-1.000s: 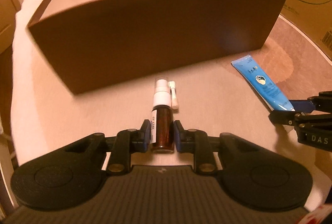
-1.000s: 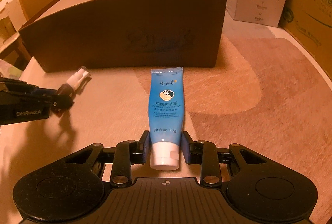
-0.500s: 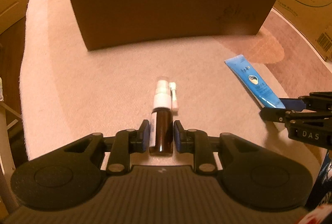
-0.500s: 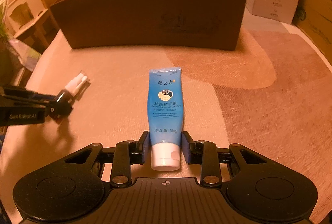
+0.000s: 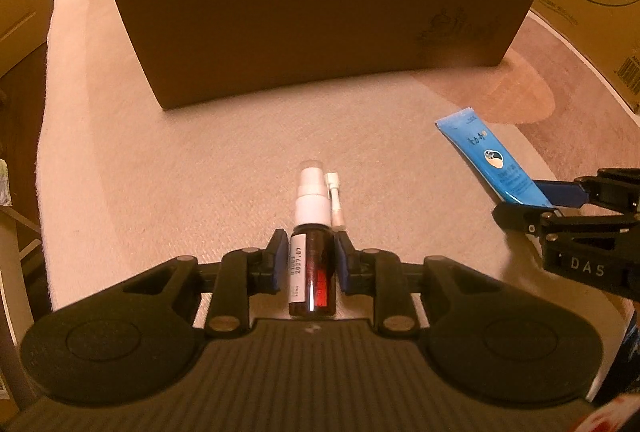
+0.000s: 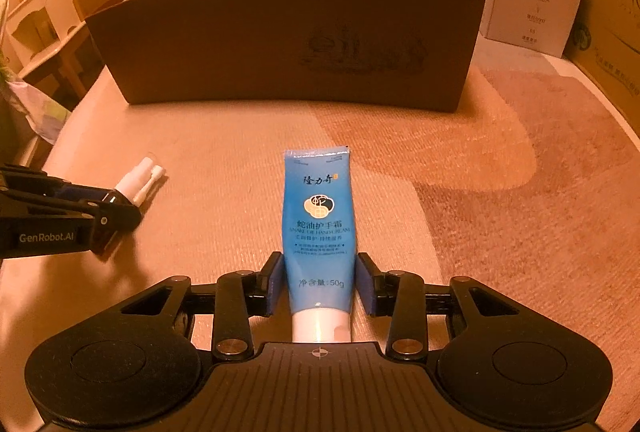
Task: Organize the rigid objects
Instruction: 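Lift the spray bottle and blue tube up off the table with both tools, then carry the spray bottle and blue tube over the brown box and lower them, then open both tools to drop the spray bottle and blue tube in the box, then withdraw both open tools up and away from the box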
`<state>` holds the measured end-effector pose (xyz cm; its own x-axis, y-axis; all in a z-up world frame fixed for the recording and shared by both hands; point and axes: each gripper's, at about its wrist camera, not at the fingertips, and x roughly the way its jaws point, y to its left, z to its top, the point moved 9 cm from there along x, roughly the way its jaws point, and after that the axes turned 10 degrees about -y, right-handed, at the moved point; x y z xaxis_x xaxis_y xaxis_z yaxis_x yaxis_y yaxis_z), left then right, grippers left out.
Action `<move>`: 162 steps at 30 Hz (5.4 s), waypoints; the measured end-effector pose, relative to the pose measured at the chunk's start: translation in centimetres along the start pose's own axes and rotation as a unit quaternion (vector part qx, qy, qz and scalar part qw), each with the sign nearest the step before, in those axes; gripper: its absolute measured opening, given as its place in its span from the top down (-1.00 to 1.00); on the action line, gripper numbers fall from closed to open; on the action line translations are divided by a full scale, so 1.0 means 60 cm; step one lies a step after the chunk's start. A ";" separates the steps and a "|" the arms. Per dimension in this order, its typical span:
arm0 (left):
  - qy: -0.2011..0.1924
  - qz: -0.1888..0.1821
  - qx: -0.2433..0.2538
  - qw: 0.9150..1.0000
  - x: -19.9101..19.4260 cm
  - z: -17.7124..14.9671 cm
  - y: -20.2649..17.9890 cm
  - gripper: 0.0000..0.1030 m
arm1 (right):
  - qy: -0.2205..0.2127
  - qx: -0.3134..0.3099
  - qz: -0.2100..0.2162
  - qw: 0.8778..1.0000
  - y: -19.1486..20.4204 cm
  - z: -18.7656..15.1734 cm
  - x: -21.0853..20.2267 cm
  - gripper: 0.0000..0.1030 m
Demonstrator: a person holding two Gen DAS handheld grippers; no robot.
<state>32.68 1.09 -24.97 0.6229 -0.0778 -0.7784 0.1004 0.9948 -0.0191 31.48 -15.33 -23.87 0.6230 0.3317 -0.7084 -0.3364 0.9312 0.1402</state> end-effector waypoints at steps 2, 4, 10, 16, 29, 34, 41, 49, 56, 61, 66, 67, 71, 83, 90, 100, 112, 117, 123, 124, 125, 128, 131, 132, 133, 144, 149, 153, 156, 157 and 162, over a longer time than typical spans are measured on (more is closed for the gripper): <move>-0.001 0.000 0.000 1.000 0.001 0.000 -0.001 0.59 | 0.000 -0.003 -0.001 1.000 0.000 0.000 0.001 0.25; -0.003 0.001 0.002 1.000 0.000 0.000 -0.001 0.59 | 0.001 -0.004 -0.001 1.000 0.000 -0.001 0.000 0.27; -0.006 0.003 0.009 1.000 0.000 -0.001 -0.003 0.59 | 0.014 -0.012 0.006 1.000 0.003 0.003 -0.001 0.29; -0.006 0.001 0.006 1.000 -0.003 -0.001 0.001 0.59 | 0.017 0.000 0.019 1.000 0.003 0.002 -0.006 0.31; -0.032 0.018 -0.009 0.999 -0.051 0.020 0.025 0.59 | -0.005 0.014 0.046 0.999 0.007 0.029 -0.042 0.31; -0.041 0.025 -0.011 0.999 -0.081 0.034 0.033 0.59 | -0.019 0.009 0.056 0.998 0.014 0.048 -0.066 0.31; -0.067 0.030 -0.008 0.997 -0.124 0.065 0.039 0.59 | -0.040 0.000 0.070 0.997 0.025 0.083 -0.097 0.31; -0.100 0.034 -0.002 0.994 -0.156 0.116 0.041 0.59 | -0.067 -0.014 0.082 0.994 0.034 0.127 -0.123 0.31; -0.134 0.038 0.005 0.990 -0.171 0.174 0.045 0.59 | -0.097 -0.020 0.084 0.992 0.029 0.174 -0.140 0.31; -0.154 0.040 0.007 0.987 -0.176 0.210 0.045 0.59 | -0.115 -0.017 0.086 0.990 0.022 0.209 -0.144 0.31; -0.164 0.040 0.006 0.986 -0.167 0.248 0.049 0.59 | -0.130 -0.016 0.087 0.987 0.015 0.248 -0.139 0.31; -0.166 0.039 0.005 0.985 -0.166 0.256 0.051 0.59 | -0.133 -0.017 0.087 0.987 0.014 0.256 -0.137 0.31; -0.167 0.047 0.008 0.985 -0.146 0.291 0.060 0.59 | -0.147 -0.017 0.088 0.985 0.008 0.296 -0.127 0.31; -0.152 0.073 0.023 0.985 -0.067 0.373 0.092 0.59 | -0.146 -0.017 0.087 0.985 -0.003 0.391 -0.038 0.31; -0.130 0.076 0.022 0.988 -0.010 0.391 0.107 0.59 | -0.123 -0.027 0.075 0.989 -0.009 0.411 0.035 0.31; -0.089 0.090 0.018 0.992 0.077 0.398 0.139 0.59 | -0.083 -0.032 0.071 0.993 -0.012 0.412 0.124 0.31; -0.062 0.098 0.020 0.993 0.149 0.409 0.162 0.59 | -0.051 -0.020 0.075 0.996 -0.008 0.408 0.190 0.31; -0.066 0.096 0.016 0.993 0.157 0.418 0.165 0.54 | -0.047 -0.017 0.076 0.996 -0.008 0.411 0.205 0.31; -0.067 0.098 0.021 0.993 0.160 0.420 0.167 0.42 | -0.044 -0.019 0.077 0.996 -0.003 0.412 0.215 0.31; -0.068 0.097 0.021 0.993 0.160 0.420 0.167 0.42 | -0.043 -0.020 0.077 0.996 -0.003 0.413 0.217 0.31; -0.068 0.097 0.021 0.993 0.160 0.420 0.168 0.40 | -0.042 -0.020 0.076 0.996 -0.003 0.413 0.220 0.31; -0.069 0.096 0.022 0.993 0.159 0.419 0.168 0.36 | -0.042 -0.020 0.077 0.996 0.000 0.415 0.225 0.31; -0.069 0.096 0.021 0.993 0.158 0.419 0.169 0.28 | -0.050 -0.015 0.075 0.996 0.001 0.421 0.229 0.30; -0.070 0.095 0.021 0.993 0.157 0.418 0.168 0.26 | -0.054 -0.011 0.074 0.996 0.001 0.423 0.230 0.30; -0.071 0.094 0.020 0.993 0.156 0.417 0.167 0.25 | -0.058 -0.006 0.075 0.996 0.001 0.426 0.231 0.29; -0.074 0.073 0.016 0.994 0.140 0.411 0.155 0.10 | -0.082 0.004 0.078 0.994 0.002 0.435 0.215 -0.11; -0.083 0.072 0.019 0.994 0.125 0.407 0.149 -0.05 | -0.075 0.001 0.082 0.994 0.005 0.421 0.204 -0.14; -0.086 0.064 0.013 0.994 0.110 0.401 0.144 -0.06 | -0.073 0.002 0.080 0.994 0.005 0.410 0.193 -0.16; -0.089 0.060 0.008 0.994 0.098 0.394 0.139 -0.07 | -0.072 0.006 0.081 0.994 0.004 0.404 0.181 -0.18; -0.089 0.058 0.006 0.994 0.092 0.391 0.137 -0.07 | -0.073 0.007 0.081 0.994 0.004 0.403 0.177 -0.18; -0.094 0.052 0.000 0.994 0.063 0.377 0.125 -0.07 | -0.083 0.018 0.080 0.993 0.001 0.396 0.140 -0.20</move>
<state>53.35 6.77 -13.88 0.7646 0.0152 -0.6444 0.0273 0.9981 0.0559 53.46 -8.88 -13.40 0.6726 0.4933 -0.5516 -0.4168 0.8684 0.2685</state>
